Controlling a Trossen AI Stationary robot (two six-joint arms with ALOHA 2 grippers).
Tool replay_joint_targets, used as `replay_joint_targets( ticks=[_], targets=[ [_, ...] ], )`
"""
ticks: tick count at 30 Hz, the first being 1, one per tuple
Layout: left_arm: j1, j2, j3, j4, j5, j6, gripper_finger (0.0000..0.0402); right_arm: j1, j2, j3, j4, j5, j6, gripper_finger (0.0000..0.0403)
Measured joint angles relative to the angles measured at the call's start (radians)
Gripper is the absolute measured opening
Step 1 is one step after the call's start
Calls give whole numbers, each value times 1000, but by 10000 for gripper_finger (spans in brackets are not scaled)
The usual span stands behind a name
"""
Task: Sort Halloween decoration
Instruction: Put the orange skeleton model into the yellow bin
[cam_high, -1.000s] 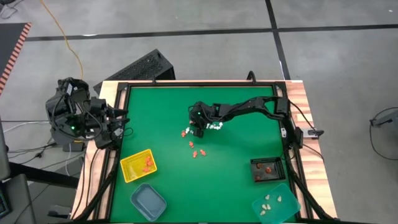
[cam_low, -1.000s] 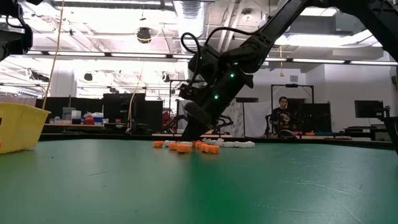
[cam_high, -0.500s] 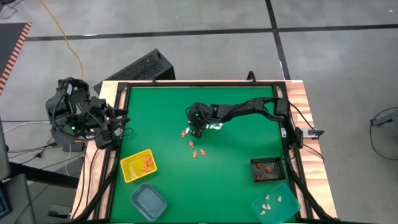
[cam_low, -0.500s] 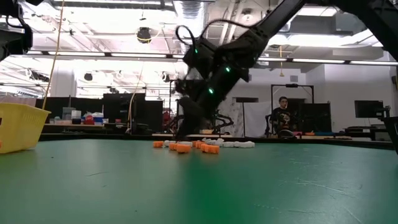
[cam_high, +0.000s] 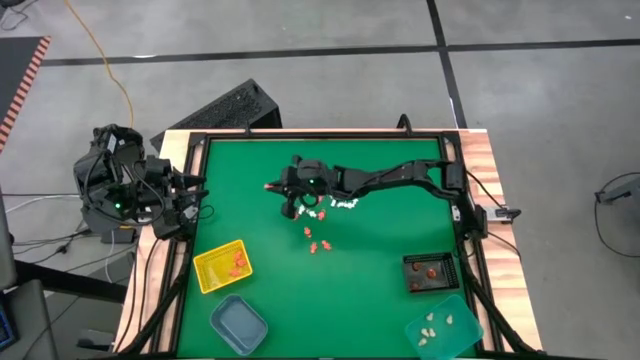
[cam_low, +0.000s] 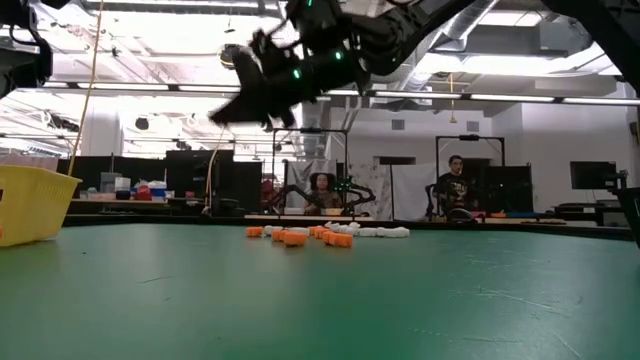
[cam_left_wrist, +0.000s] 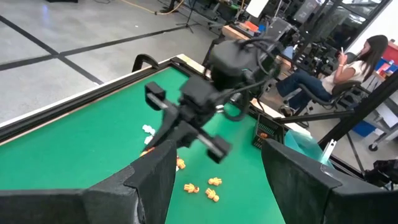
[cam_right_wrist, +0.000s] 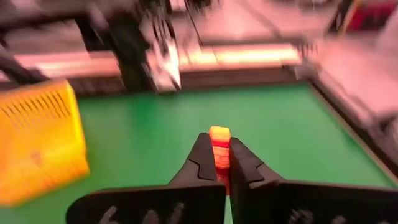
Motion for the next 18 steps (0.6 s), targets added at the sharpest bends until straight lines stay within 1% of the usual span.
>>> replay_joint_targets(
  ticks=[3, 7, 13, 16, 18],
  targets=[
    [0, 0, 0, 0, -1, 0, 226, 34, -1, 1, 95, -11, 0, 6],
    [0, 0, 0, 0, -2, 0, 226, 75, -1, 1, 181, -79, 0, 6],
    [0, 0, 0, 0, -6, 0, 226, 135, 2, 1, 267, -85, 34, 7],
    [0, 0, 0, 0, -9, 0, 226, 157, 34, 22, 323, -87, 52, 7],
    [0, 0, 0, 0, -11, 0, 226, 169, 89, 72, 324, -111, 71, 7]
  ],
)
